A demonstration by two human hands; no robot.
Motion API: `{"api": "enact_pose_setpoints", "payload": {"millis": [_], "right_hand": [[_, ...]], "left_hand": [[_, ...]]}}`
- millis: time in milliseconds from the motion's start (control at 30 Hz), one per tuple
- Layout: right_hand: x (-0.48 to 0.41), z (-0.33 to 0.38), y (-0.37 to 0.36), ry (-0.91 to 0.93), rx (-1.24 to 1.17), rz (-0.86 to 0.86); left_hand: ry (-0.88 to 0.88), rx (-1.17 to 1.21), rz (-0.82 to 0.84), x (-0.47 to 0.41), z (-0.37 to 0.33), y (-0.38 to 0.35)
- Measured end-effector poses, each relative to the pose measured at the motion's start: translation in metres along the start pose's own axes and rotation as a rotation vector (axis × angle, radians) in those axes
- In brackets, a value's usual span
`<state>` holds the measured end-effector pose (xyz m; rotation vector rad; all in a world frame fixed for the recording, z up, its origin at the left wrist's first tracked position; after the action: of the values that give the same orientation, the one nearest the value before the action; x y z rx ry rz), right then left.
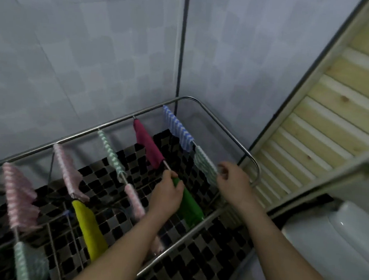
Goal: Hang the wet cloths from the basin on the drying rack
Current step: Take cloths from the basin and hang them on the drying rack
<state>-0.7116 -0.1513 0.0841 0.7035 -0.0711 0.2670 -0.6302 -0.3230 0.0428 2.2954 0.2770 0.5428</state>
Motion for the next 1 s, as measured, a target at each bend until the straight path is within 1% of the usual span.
{"api": "enact_pose_setpoints", "payload": {"millis": [67, 133, 267, 433, 500, 533, 600, 700, 800, 900, 1000], "right_hand": [[0.018, -0.008, 0.009, -0.085, -0.153, -0.003], [0.049, -0.023, 0.024, -0.175, -0.283, -0.053], [0.106, -0.039, 0.05, -0.231, -0.413, -0.135], [0.19, -0.05, 0.069, -0.248, -0.525, -0.269], [0.226, -0.058, 0.072, -0.271, -0.648, -0.342], [0.26, -0.062, 0.076, -0.285, -0.73, -0.397], [0.284, -0.064, 0.075, -0.298, -0.896, -0.44], [0.358, -0.075, 0.076, -0.319, -1.146, -0.55], [0.429, -0.091, 0.073, -0.325, -1.324, -0.666], [0.496, -0.104, 0.072, -0.357, -1.408, -0.768], [0.556, -0.12, 0.064, -0.401, -1.387, -0.848]], "left_hand": [[0.001, 0.044, -0.042, 0.007, -0.001, 0.006], [-0.032, 0.114, -0.039, 0.021, -0.008, 0.006], [-0.135, 0.232, -0.011, 0.046, -0.02, 0.005], [-0.322, 0.287, 0.065, 0.103, -0.038, -0.009], [-0.378, 0.345, 0.115, 0.132, -0.041, -0.019], [-0.41, 0.372, 0.157, 0.159, -0.044, -0.025], [-0.424, 0.448, 0.194, 0.176, -0.046, -0.028], [-0.506, 0.417, 0.304, 0.238, -0.053, -0.04], [-0.578, 0.365, 0.419, 0.293, -0.057, -0.058], [-0.611, 0.307, 0.577, 0.343, -0.061, -0.088], [-0.686, 0.159, 0.733, 0.39, -0.057, -0.122]]}}
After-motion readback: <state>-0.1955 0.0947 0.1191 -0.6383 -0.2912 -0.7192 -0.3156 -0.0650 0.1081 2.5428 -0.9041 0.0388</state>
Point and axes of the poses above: each hand's wrist, its own x-axis away from the middle knuckle, its own y-axis out of the back of the hand, z = x × y, the point moved 4 cm from there along -x, towards the middle knuckle, and after that the axes turned 14 degrees about -x, right-handed, at the moved point
